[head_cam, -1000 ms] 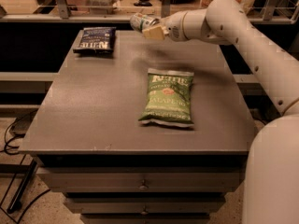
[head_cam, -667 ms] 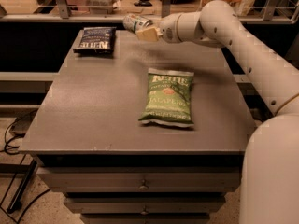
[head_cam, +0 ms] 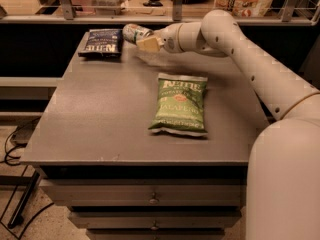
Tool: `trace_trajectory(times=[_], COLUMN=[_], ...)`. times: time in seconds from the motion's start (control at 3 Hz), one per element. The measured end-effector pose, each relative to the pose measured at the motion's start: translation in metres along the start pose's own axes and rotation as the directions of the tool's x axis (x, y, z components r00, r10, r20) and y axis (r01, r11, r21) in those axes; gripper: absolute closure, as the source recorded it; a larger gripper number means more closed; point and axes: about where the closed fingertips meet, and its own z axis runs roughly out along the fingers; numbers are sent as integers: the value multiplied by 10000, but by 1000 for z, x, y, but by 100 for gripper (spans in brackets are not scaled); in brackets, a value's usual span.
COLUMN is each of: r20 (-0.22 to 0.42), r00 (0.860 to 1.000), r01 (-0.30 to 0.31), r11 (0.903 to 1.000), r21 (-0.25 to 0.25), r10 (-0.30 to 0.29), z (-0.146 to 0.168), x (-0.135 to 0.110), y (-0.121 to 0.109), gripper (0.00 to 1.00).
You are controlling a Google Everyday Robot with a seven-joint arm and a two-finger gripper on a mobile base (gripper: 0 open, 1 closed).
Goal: Move 7up can near blue chip bag
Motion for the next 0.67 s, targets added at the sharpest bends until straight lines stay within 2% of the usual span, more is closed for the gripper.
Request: trace_trajectory(times=[0.67], r20=[-237], r00=[9991], r01=[-354], r11=[9993], r21=[-148], r10=[351], z=[13], x=[14], y=[7], gripper=[4])
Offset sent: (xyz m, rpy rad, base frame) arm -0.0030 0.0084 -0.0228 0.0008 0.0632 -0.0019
